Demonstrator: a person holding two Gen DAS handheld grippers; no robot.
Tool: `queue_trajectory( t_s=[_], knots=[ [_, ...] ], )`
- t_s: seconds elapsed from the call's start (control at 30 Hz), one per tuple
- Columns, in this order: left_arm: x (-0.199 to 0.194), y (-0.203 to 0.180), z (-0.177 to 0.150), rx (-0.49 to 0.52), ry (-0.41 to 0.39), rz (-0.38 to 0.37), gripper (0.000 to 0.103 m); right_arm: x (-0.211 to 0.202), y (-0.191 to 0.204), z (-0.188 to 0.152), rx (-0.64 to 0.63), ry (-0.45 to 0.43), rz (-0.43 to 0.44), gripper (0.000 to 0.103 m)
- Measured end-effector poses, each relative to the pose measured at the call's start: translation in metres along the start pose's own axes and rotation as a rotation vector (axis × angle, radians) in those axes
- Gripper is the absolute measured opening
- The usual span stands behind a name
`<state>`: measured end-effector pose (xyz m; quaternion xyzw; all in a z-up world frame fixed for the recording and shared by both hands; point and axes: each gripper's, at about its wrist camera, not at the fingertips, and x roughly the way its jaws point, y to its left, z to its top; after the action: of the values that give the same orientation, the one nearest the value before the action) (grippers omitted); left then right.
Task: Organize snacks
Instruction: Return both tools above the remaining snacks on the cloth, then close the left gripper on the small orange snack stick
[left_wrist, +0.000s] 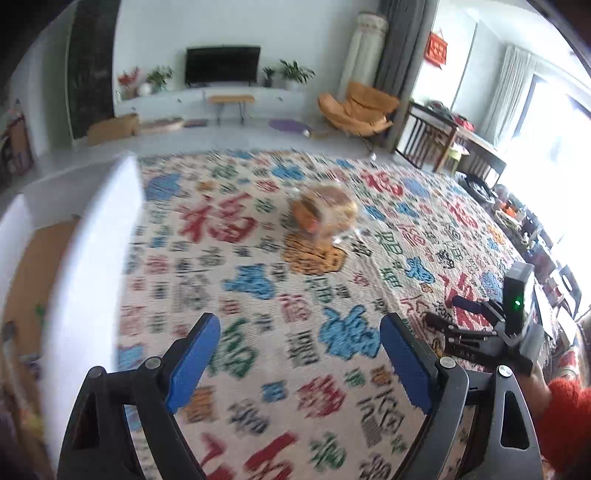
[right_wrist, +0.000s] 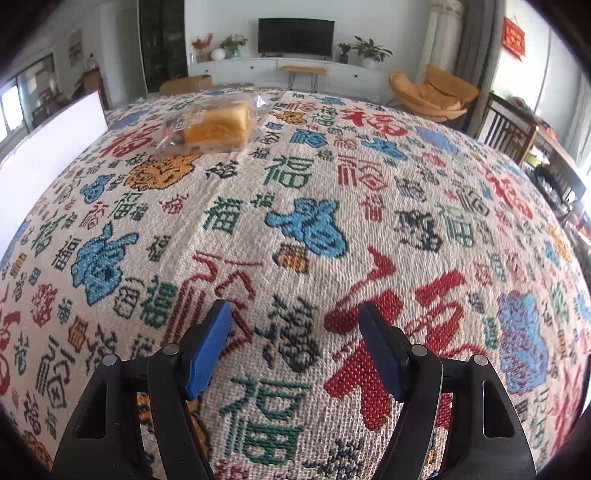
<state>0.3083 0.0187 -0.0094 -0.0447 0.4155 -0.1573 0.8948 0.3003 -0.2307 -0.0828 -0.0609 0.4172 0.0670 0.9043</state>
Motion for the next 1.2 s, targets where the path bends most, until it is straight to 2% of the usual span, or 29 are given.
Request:
queue_trajectory(
  t_s=[0.1, 0.2, 0.3, 0.4, 0.47, 0.6, 0.7, 0.77, 0.87, 1.0, 1.07, 1.2],
  knots=[
    [0.044, -0.008, 0.027, -0.056, 0.018, -0.024, 0.088, 0.003, -0.004, 0.002, 0.021, 0.005, 0.021, 0.075],
    [0.08, -0.009, 0.059, -0.101, 0.009, -0.017, 0.088, 0.003, -0.009, 0.0, 0.031, 0.007, 0.024, 0.077],
    [0.125, -0.016, 0.086, -0.076, 0.027, 0.04, 0.088, 0.003, -0.007, 0.0, 0.029, 0.008, 0.021, 0.078],
    [0.158, -0.018, 0.099, -0.027, 0.048, 0.094, 0.088, 0.004, -0.007, -0.002, 0.03, 0.008, 0.022, 0.078],
    [0.173, -0.005, 0.102, -0.042, 0.075, 0.153, 0.088, 0.004, -0.007, -0.002, 0.03, 0.007, 0.022, 0.078],
    [0.16, 0.037, 0.09, -0.143, 0.062, 0.167, 0.088, 0.004, -0.007, -0.002, 0.03, 0.007, 0.022, 0.078],
    [0.146, 0.066, 0.078, -0.133, 0.078, 0.249, 0.088, 0.004, -0.007, -0.002, 0.03, 0.007, 0.022, 0.078],
    [0.137, 0.08, 0.072, -0.116, 0.08, 0.271, 0.088, 0.004, -0.007, -0.002, 0.031, 0.007, 0.023, 0.078],
    [0.132, 0.082, 0.071, -0.1, 0.067, 0.237, 0.088, 0.004, -0.007, -0.002, 0.03, 0.007, 0.022, 0.078],
    [0.151, 0.06, 0.078, -0.058, 0.078, 0.206, 0.088, 0.004, -0.007, -0.002, 0.031, 0.007, 0.023, 0.078],
    [0.168, 0.049, 0.081, -0.044, 0.09, 0.235, 0.088, 0.004, -0.007, -0.002, 0.031, 0.007, 0.023, 0.078],
    [0.204, 0.044, 0.084, -0.077, 0.146, 0.289, 0.088, 0.004, -0.008, -0.002, 0.031, 0.007, 0.023, 0.078]
  ],
)
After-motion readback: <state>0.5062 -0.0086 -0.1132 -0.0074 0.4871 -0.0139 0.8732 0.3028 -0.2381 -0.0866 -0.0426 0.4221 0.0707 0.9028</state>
